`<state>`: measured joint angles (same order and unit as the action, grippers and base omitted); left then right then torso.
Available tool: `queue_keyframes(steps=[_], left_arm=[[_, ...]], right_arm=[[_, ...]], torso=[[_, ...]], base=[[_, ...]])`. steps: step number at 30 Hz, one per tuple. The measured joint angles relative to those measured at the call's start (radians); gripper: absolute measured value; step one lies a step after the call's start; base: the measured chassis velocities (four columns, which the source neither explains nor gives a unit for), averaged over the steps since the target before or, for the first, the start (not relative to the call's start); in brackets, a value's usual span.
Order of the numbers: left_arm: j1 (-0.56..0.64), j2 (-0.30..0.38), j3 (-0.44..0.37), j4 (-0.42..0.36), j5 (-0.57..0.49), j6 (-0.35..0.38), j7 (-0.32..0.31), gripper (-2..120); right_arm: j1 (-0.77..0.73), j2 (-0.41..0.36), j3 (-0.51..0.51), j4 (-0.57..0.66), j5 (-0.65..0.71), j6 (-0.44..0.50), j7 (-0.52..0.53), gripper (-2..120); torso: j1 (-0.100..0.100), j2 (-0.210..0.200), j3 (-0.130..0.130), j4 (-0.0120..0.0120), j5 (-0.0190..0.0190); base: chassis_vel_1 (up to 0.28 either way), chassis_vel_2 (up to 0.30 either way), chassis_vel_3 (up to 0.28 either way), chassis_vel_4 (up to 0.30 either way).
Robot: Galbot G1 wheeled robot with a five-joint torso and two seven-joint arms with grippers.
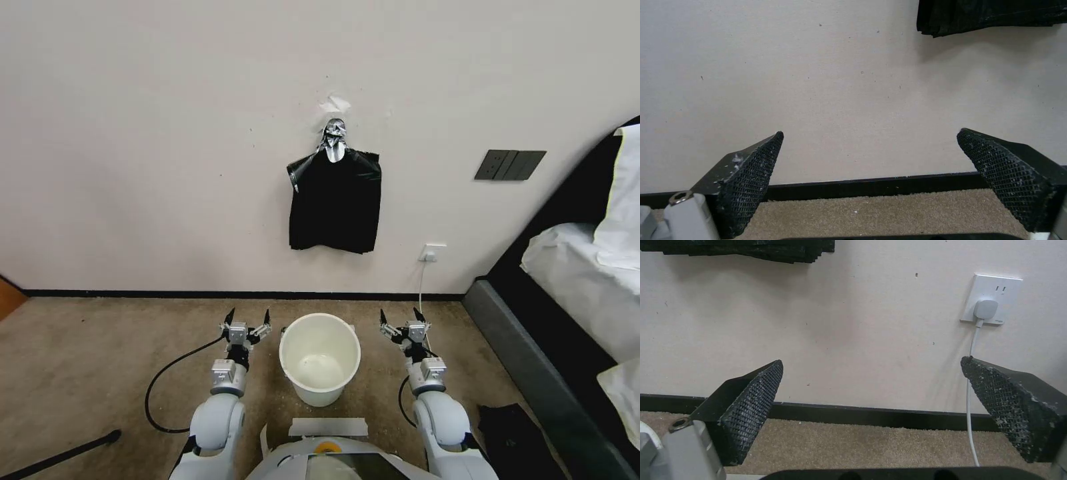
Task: Place a trash bag onto the trash bin.
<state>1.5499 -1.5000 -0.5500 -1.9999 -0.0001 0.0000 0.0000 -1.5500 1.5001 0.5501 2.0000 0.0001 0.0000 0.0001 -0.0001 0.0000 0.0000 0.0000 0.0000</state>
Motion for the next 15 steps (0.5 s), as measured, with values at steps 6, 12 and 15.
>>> queue_keyframes(steps=[6, 12, 15], left_arm=[[0.000, 0.000, 0.000, 0.000, 0.000, 0.000, 0.000, 100], [0.000, 0.000, 0.000, 0.000, 0.000, 0.000, 0.000, 100], [0.000, 0.000, 0.000, 0.000, 0.000, 0.000, 0.000, 100]], right_arm=[[0.000, 0.000, 0.000, 0.000, 0.000, 0.000, 0.000, 100], [0.000, 0.000, 0.000, 0.000, 0.000, 0.000, 0.000, 100], [0.000, 0.000, 0.000, 0.000, 0.000, 0.000, 0.000, 100]], torso=[[0.000, 0.000, 0.000, 0.0000, 0.0000], [0.000, 0.000, 0.000, 0.0000, 0.0000], [0.000, 0.000, 0.000, 0.0000, 0.0000]], base=[[0.000, 0.000, 0.000, 0.000], [0.000, 0.000, 0.000, 0.000], [0.000, 0.000, 0.000, 0.000]])
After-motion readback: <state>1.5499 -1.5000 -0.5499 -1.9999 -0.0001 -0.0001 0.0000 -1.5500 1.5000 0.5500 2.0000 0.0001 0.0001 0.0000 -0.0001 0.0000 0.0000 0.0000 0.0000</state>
